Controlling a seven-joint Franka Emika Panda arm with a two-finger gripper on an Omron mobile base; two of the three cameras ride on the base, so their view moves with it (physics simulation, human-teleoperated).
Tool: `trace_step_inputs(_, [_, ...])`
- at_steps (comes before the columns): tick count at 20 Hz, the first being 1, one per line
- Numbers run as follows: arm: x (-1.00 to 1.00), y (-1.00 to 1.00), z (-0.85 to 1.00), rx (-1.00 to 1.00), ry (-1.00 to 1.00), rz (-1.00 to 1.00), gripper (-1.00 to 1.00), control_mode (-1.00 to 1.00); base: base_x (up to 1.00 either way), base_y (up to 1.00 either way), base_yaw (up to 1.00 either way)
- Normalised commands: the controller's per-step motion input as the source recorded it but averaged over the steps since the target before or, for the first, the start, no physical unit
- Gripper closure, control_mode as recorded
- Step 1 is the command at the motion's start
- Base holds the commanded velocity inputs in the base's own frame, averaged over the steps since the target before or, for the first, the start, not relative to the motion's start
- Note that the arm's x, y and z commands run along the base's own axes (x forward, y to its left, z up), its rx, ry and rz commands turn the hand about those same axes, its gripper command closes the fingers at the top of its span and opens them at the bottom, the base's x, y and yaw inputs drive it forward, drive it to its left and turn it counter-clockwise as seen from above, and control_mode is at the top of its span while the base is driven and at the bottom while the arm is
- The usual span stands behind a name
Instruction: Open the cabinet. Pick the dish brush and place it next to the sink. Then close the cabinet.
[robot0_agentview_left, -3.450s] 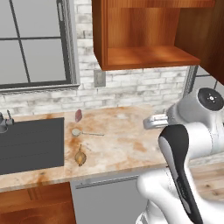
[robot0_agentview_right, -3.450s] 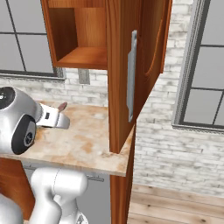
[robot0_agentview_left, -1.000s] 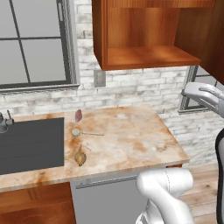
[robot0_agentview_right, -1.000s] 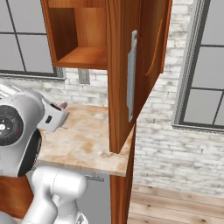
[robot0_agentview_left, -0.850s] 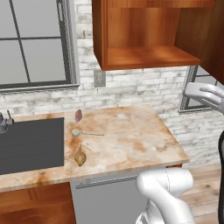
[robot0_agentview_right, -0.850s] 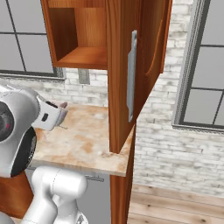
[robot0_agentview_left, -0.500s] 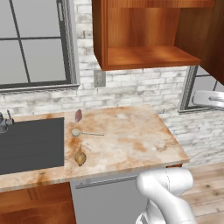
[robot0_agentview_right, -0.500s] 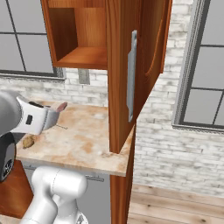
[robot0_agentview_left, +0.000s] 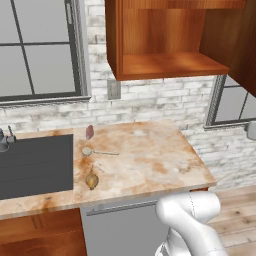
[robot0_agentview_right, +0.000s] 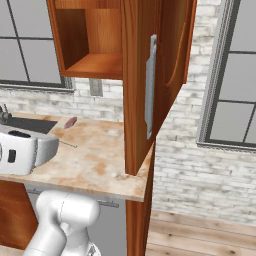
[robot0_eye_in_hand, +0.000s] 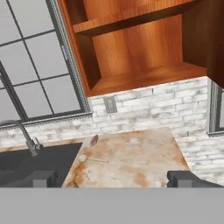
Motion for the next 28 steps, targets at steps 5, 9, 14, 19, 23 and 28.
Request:
trace_step_inputs(5, [-0.14,-0.09,0.06,-0.08,-0.05,0.0,-1.0,-1.0,0.0,0.0,0.0])
trace_step_inputs(9, [0.0,-0.29,0.0,0.0,-0.01,0.0,-1.0,-1.0,0.0,0.0,0.0])
trace_step_inputs(14, [0.0,-0.32,0.0,0.0,0.0,0.0,-1.0,-1.0,0.0,0.0,0.0])
trace_step_inputs(19, [-0.01,-0.11,0.0,0.0,0.0,0.0,-1.0,-1.0,0.0,0.0,0.0])
trace_step_inputs(23, [-0.02,0.0,0.0,0.0,0.0,0.0,-1.0,-1.0,0.0,0.0,0.0])
trace_step_inputs(28, [-0.11,0.0,0.0,0.0,0.0,0.0,-1.0,-1.0,0.0,0.0,0.0])
